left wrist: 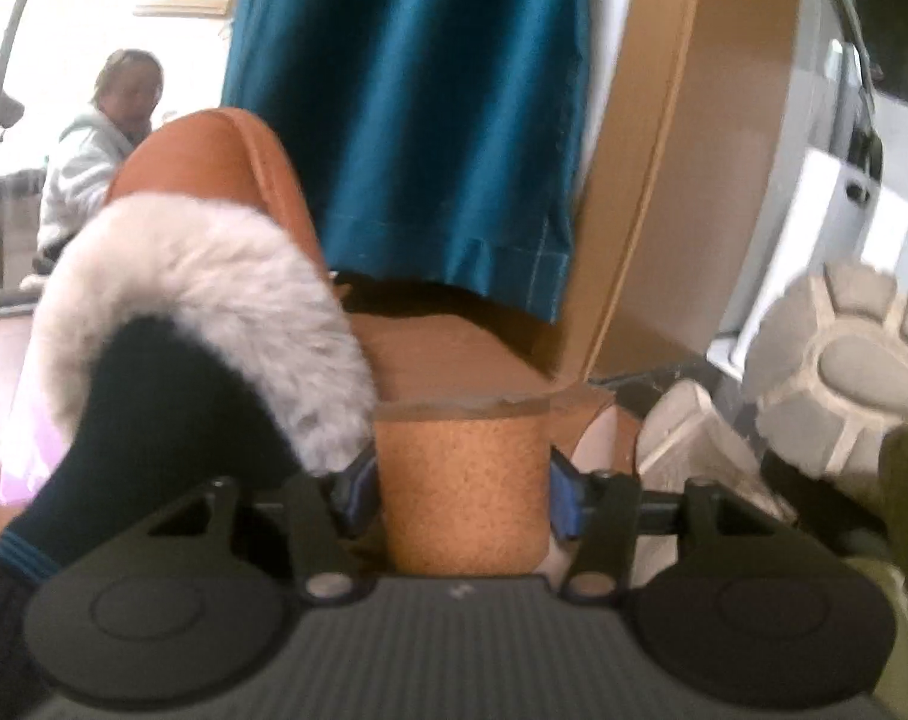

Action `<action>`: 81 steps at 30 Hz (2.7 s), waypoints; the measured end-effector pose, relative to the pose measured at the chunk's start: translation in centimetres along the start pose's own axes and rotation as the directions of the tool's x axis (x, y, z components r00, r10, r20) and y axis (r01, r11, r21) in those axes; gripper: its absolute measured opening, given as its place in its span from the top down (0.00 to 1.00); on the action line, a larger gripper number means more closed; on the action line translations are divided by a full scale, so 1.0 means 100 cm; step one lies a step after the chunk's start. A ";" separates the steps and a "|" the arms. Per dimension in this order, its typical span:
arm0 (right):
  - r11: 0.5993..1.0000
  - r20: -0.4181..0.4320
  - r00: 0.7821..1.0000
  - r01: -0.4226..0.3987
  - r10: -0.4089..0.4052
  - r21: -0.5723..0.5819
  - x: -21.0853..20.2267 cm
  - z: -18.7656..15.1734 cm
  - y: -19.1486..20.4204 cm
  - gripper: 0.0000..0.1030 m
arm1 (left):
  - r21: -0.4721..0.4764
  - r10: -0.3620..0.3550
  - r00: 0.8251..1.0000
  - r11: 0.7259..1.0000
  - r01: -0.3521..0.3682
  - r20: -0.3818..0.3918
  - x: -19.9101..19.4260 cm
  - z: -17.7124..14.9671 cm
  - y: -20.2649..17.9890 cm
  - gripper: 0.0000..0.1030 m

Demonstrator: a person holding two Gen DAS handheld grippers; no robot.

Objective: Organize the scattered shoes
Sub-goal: 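Lift the pink cork-heeled shoe out of the pile with the left tool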

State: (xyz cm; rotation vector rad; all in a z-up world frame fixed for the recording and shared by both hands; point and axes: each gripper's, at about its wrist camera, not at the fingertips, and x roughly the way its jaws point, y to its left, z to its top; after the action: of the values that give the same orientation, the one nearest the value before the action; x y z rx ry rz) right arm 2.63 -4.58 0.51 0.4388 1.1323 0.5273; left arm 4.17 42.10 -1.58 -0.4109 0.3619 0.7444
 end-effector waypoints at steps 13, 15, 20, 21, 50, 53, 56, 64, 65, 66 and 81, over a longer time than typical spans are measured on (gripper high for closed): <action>1.000 0.001 1.000 0.011 -0.011 0.011 0.000 0.000 -0.002 0.00 | 0.161 -0.049 0.998 0.985 0.054 -0.036 0.006 -0.009 -0.030 0.44; 1.000 0.002 1.000 0.009 -0.009 0.017 0.000 0.000 -0.003 0.00 | 0.183 -0.032 0.999 0.982 0.036 -0.028 0.004 -0.007 -0.033 0.45; 1.000 0.021 1.000 -0.003 0.003 0.017 -0.004 0.002 -0.003 0.00 | 0.114 0.010 1.000 0.993 -0.012 0.016 0.000 -0.001 -0.020 0.46; 1.000 0.025 1.000 -0.005 0.004 0.019 -0.005 0.002 -0.003 0.00 | 0.110 0.010 1.000 0.994 -0.012 0.021 -0.002 0.001 -0.019 0.46; 0.969 0.256 0.956 -0.189 0.144 0.162 -0.094 -0.006 -0.034 0.00 | 0.029 0.071 0.983 0.997 -0.077 0.170 -0.153 0.040 -0.002 0.48; 0.963 0.263 0.952 -0.209 0.160 0.171 -0.098 -0.007 -0.034 0.00 | 0.027 0.058 0.985 0.998 -0.063 0.165 -0.167 0.048 0.003 0.48; 0.960 0.288 0.939 -0.236 0.186 0.150 -0.107 -0.010 -0.032 0.00 | 0.003 0.050 0.982 0.999 -0.051 0.181 -0.191 0.056 0.008 0.48; 0.955 0.315 0.935 -0.231 0.165 0.186 -0.116 -0.016 -0.046 0.00 | 0.140 -0.111 0.960 0.987 0.077 0.255 -0.262 0.053 -0.016 0.48; 0.954 0.319 0.935 -0.228 0.158 0.197 -0.117 -0.017 -0.049 0.00 | 0.144 -0.119 0.959 0.986 0.083 0.256 -0.265 0.051 -0.017 0.48; 0.952 0.326 0.933 -0.227 0.152 0.206 -0.119 -0.017 -0.052 0.00 | 0.152 -0.141 0.955 0.983 0.103 0.263 -0.278 0.045 -0.023 0.48; 0.940 0.360 0.923 -0.237 0.139 0.245 -0.128 -0.019 -0.068 0.00 | 0.157 -0.220 0.942 0.970 0.184 0.254 -0.340 0.021 -0.028 0.48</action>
State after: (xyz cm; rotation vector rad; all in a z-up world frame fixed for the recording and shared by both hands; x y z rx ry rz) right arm -2.16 -17.57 5.17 0.8651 0.8363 0.4362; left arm -16.60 21.77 16.33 -0.2132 0.1081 0.5621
